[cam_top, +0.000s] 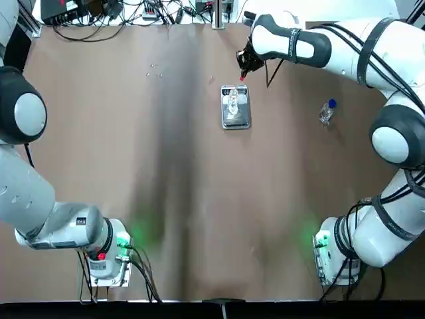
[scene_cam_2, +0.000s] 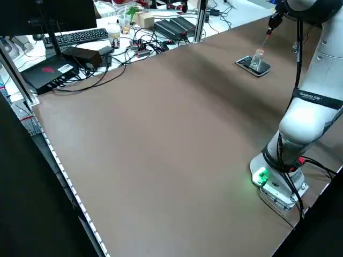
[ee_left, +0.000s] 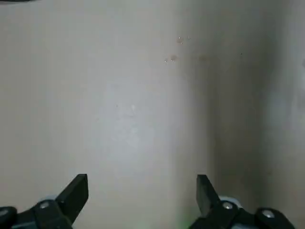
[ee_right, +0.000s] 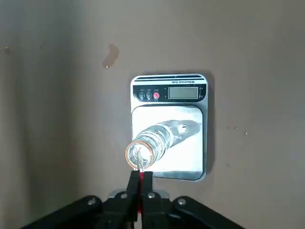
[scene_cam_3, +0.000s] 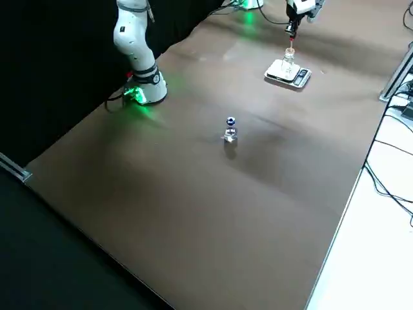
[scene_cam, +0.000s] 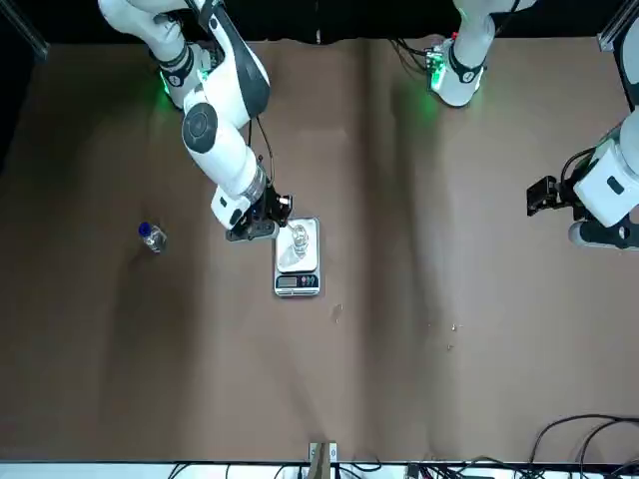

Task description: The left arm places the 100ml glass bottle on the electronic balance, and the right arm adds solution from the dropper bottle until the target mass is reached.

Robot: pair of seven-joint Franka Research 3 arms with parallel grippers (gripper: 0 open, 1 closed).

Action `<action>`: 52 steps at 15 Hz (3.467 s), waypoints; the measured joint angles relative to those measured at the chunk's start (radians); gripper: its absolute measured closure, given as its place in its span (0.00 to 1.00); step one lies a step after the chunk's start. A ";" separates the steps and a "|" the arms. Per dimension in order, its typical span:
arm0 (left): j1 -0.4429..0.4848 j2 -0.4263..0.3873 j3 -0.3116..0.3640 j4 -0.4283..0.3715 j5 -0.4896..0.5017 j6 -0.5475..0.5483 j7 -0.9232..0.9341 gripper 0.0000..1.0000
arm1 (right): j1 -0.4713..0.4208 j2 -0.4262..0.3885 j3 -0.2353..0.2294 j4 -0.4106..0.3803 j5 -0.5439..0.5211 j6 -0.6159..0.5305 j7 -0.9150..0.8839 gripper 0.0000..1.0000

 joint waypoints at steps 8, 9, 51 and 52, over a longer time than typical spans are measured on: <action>0.000 -0.005 0.000 0.000 0.000 0.000 -0.011 0.00 | 0.000 0.000 -0.005 0.001 0.000 -0.002 0.001 0.96; 0.000 -0.005 0.000 0.000 0.000 0.000 -0.011 0.00 | 0.000 0.000 -0.006 0.001 0.000 -0.002 0.001 0.96; 0.001 -0.005 0.002 -0.001 0.000 0.000 -0.012 0.00 | -0.592 -0.375 -0.029 -0.334 -0.317 -0.191 -0.523 0.96; 0.001 -0.005 0.002 -0.001 0.000 0.000 -0.012 0.00 | -0.595 -0.377 -0.029 -0.336 -0.319 -0.185 -0.525 0.96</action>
